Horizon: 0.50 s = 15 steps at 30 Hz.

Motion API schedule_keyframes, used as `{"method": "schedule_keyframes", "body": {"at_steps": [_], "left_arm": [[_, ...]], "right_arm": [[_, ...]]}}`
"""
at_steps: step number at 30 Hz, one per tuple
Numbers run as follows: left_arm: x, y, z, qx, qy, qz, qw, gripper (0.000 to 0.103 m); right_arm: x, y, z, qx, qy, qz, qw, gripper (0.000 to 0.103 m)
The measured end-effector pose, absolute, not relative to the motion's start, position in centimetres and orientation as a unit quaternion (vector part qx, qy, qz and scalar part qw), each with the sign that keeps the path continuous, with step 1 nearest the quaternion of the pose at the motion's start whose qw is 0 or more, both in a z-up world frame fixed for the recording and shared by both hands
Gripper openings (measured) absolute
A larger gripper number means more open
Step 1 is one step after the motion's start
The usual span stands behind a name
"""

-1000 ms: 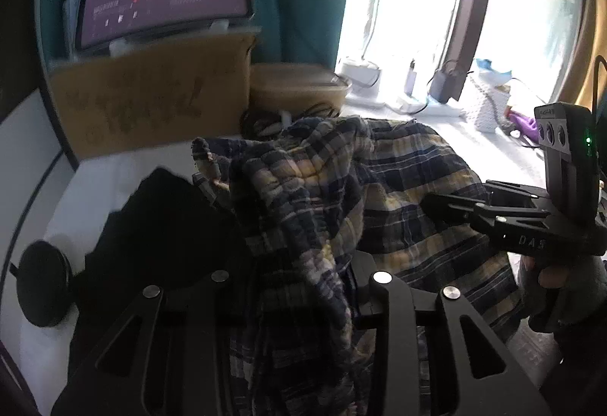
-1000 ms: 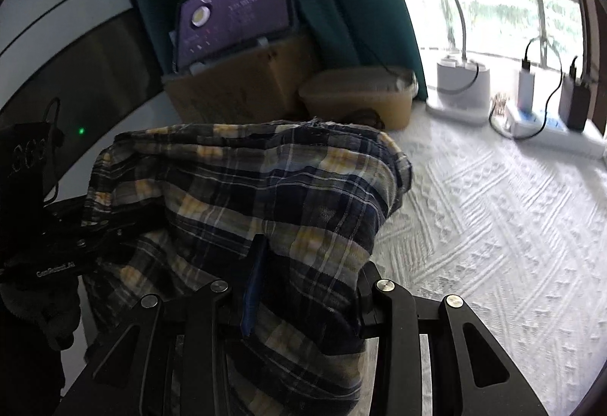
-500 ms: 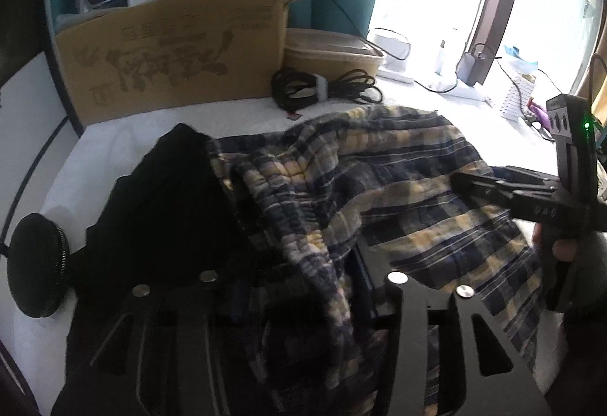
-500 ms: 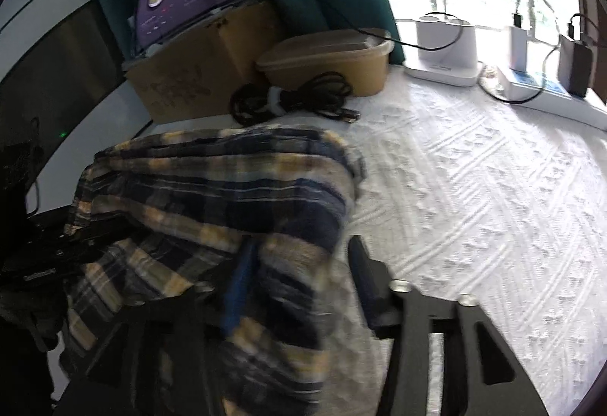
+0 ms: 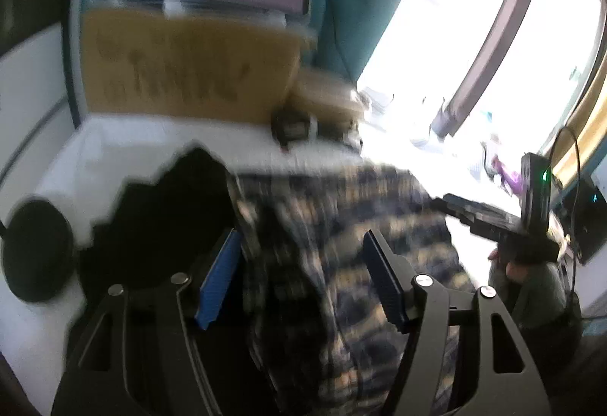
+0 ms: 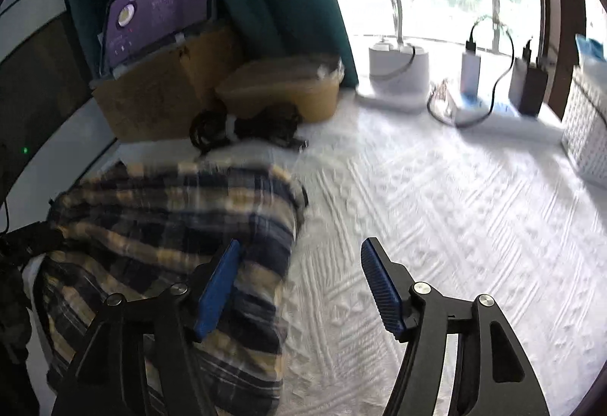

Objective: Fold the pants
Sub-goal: 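Lower the folded pants onto the bed beside the black garment and open both grippers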

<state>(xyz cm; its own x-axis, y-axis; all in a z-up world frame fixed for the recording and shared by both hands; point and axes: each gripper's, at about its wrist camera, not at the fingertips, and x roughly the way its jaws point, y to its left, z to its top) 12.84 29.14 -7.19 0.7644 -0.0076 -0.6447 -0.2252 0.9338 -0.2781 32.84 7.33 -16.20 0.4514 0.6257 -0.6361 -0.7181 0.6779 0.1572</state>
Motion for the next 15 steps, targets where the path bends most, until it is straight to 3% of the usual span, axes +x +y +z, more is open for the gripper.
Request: {"method": "schedule_keyframes", "body": {"at_steps": [15], "left_arm": [[18.3,31.8,-10.1,-0.116,0.395,0.135,0.901,0.068]], "right_arm": [[36.0,10.3,-18.0,-0.078,0.365,0.404,0.835,0.067]]}}
